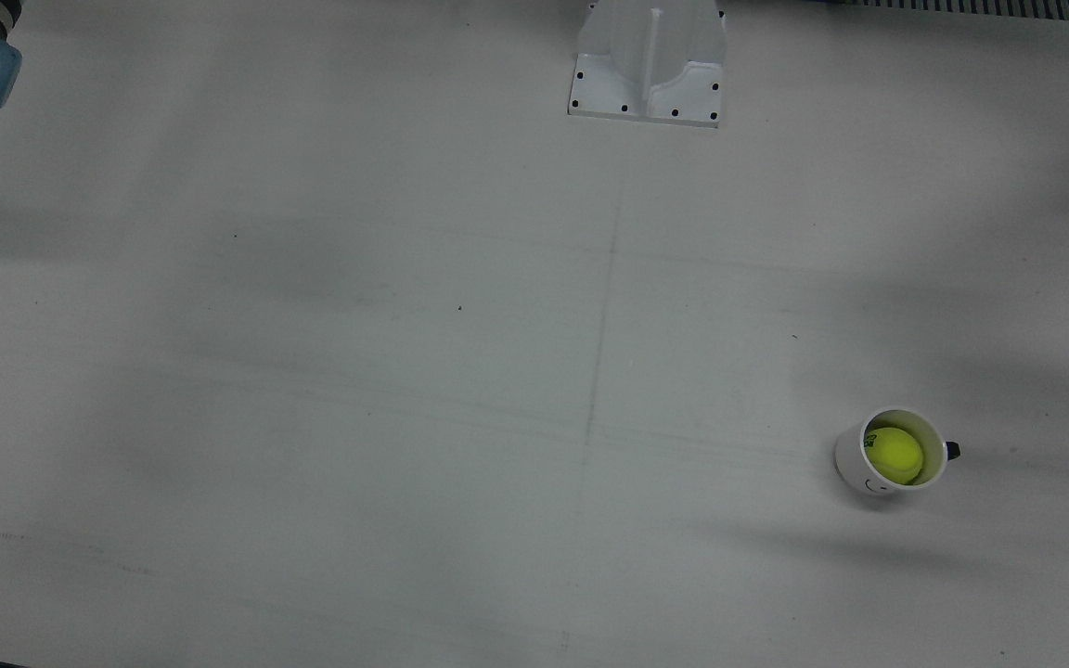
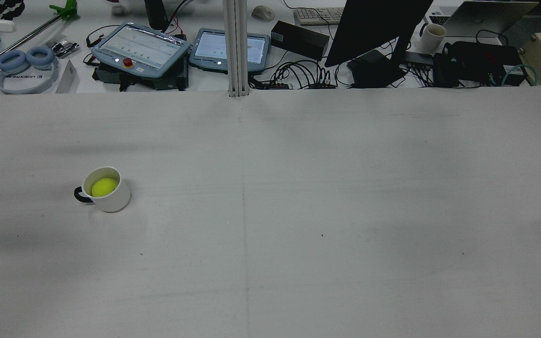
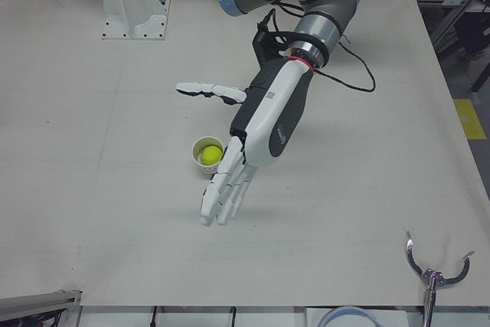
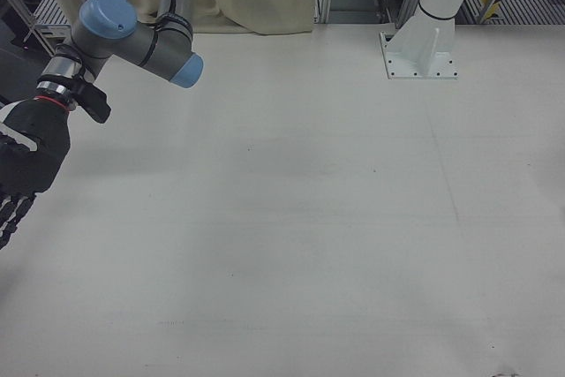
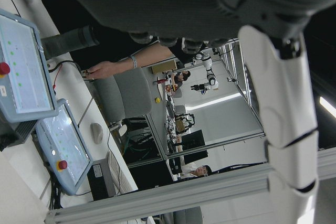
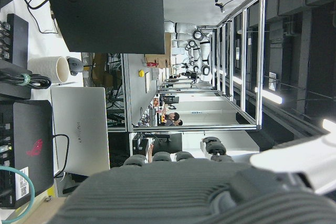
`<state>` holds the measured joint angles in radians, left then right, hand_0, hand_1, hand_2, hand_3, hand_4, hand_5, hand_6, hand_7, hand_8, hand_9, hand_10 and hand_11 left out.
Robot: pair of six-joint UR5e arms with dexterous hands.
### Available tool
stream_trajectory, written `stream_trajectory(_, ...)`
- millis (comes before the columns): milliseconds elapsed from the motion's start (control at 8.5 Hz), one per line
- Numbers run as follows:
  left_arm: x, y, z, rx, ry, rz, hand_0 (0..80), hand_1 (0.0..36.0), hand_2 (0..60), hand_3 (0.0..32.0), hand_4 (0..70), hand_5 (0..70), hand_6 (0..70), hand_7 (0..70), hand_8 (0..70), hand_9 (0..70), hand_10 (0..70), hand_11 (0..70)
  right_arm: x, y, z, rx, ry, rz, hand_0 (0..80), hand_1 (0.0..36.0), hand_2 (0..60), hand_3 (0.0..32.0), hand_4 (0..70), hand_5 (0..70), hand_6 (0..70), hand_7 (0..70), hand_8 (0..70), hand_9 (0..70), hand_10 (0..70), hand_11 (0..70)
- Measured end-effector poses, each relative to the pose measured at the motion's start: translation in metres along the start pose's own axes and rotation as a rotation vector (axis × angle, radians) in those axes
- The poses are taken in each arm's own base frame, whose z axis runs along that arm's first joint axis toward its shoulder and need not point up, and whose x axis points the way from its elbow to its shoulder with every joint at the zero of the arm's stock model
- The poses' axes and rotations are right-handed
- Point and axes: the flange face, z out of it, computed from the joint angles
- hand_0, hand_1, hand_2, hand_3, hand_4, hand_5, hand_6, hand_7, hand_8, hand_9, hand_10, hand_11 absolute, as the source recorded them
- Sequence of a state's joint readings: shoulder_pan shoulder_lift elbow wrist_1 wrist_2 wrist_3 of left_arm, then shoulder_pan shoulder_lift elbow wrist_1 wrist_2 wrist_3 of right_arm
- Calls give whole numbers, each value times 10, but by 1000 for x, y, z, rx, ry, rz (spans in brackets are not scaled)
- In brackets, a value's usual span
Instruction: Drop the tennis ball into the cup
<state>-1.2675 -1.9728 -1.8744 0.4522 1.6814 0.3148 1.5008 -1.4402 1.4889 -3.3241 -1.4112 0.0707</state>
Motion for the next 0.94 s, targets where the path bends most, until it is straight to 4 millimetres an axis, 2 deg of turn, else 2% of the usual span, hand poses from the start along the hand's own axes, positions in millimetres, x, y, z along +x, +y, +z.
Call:
stream_trajectory(118,17,-22,-6,36,29,6,477,194,71,0,0,2,1,76,0,1,0,0,0,0,0,0,0,0,0,0,0,0,0,0,0,0,0,0,0,0)
stream_trajectory(235,34,-47,-13,70,60,12,470,185,94,0,0,2,1,92,0,4,0,0,0,0,0,-1,0,0,0,0,0,0,0,0,0,0,0,0,0,0)
stream_trajectory(353,44,-64,-19,92,79,15,465,181,95,0,0,0,0,98,0,5,0,0,0,1,1,-2,0,0,0,0,0,0,0,0,0,0,0,0,0,0)
stream_trajectory(588,50,-78,-26,110,91,17,462,179,108,0,0,0,0,98,0,5,0,0,0,1,0,-2,0,0,0,0,0,0,0,0,0,0,0,0,0,0)
stream_trajectory(941,50,-82,-29,116,93,16,460,176,128,0,0,3,2,92,0,4,0,0,0,1,0,-2,-1,0,0,0,0,0,0,0,0,0,0,0,0,0)
